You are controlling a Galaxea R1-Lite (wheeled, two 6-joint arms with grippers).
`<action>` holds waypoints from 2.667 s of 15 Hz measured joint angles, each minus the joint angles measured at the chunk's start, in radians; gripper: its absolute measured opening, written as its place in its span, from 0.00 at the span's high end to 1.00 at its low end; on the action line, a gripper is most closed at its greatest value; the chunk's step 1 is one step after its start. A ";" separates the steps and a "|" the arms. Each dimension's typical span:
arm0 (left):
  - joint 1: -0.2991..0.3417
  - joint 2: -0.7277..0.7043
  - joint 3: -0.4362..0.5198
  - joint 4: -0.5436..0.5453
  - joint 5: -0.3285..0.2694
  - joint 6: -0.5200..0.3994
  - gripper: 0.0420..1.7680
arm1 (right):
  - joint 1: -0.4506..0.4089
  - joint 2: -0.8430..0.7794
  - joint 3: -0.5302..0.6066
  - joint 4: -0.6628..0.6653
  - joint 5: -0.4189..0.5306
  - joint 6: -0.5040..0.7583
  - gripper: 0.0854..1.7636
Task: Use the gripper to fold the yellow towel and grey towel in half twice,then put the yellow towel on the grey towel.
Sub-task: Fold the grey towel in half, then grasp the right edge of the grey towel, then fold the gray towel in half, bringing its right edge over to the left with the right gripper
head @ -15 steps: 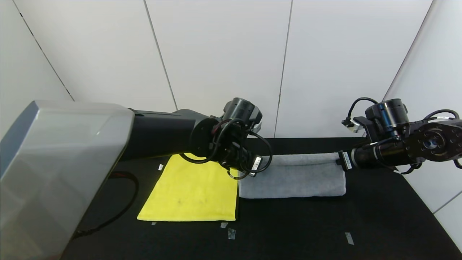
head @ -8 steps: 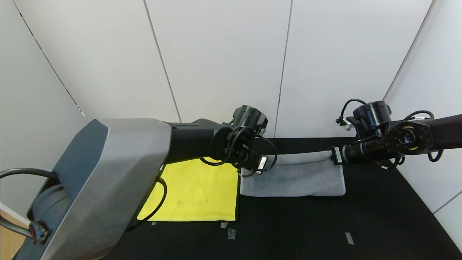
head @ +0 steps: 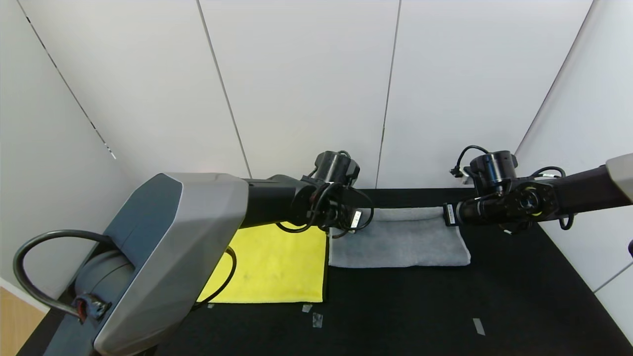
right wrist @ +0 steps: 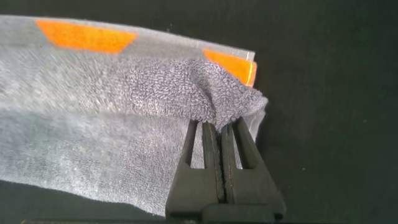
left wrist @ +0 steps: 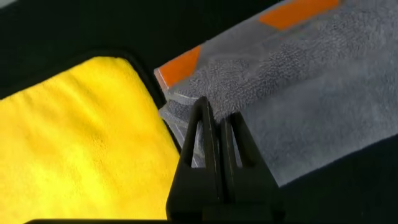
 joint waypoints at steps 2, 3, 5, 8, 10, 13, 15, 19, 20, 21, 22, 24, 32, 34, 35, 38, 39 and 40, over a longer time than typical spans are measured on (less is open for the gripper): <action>0.010 0.009 0.001 -0.016 0.010 0.000 0.95 | 0.000 0.010 0.001 0.000 0.000 0.001 0.97; 0.013 0.013 0.001 -0.023 0.010 -0.001 0.95 | 0.001 0.013 0.002 0.000 0.001 0.002 0.97; 0.015 0.019 0.001 -0.055 0.013 -0.001 0.84 | 0.001 0.016 0.002 0.000 -0.001 0.001 0.86; 0.016 0.023 0.001 -0.066 0.006 0.000 0.59 | 0.001 0.018 0.004 0.000 -0.023 0.001 0.60; 0.015 0.024 0.001 -0.068 0.007 0.000 0.46 | 0.001 0.018 0.004 -0.001 -0.024 0.001 0.47; 0.016 0.021 0.001 -0.068 0.009 0.000 0.33 | 0.000 0.014 0.007 0.001 -0.025 0.001 0.33; 0.021 0.017 0.001 -0.058 0.009 0.000 0.26 | 0.000 0.004 0.020 0.005 -0.023 0.001 0.26; 0.029 -0.005 0.012 0.020 0.009 -0.001 0.17 | 0.002 -0.033 0.062 0.051 -0.020 0.001 0.17; 0.032 -0.012 0.012 0.044 0.009 -0.001 0.15 | 0.004 -0.039 0.062 0.088 -0.020 0.002 0.16; 0.035 -0.020 0.013 0.064 0.010 -0.003 0.14 | 0.004 -0.043 0.057 0.131 -0.019 0.004 0.14; 0.036 -0.028 0.015 0.081 0.010 -0.006 0.13 | 0.004 -0.046 0.051 0.160 -0.020 0.006 0.13; 0.041 -0.043 0.019 0.102 0.010 -0.017 0.10 | 0.004 -0.046 0.047 0.194 -0.021 0.008 0.11; 0.061 -0.090 0.056 0.161 0.009 -0.021 0.06 | 0.008 0.020 0.000 0.200 -0.023 0.057 0.06; 0.066 -0.097 0.068 0.158 0.009 -0.022 0.05 | 0.008 0.041 -0.017 0.200 -0.023 0.059 0.05; 0.067 -0.100 0.070 0.158 0.007 -0.021 0.05 | 0.006 0.049 -0.024 0.199 -0.022 0.063 0.05; 0.076 -0.104 0.076 0.158 0.006 -0.022 0.04 | 0.004 0.077 -0.057 0.202 -0.022 0.114 0.04; 0.077 -0.105 0.078 0.158 0.006 -0.022 0.04 | 0.005 0.085 -0.062 0.203 -0.021 0.117 0.04; 0.079 -0.106 0.079 0.158 0.005 -0.021 0.04 | 0.008 0.092 -0.066 0.203 -0.021 0.117 0.04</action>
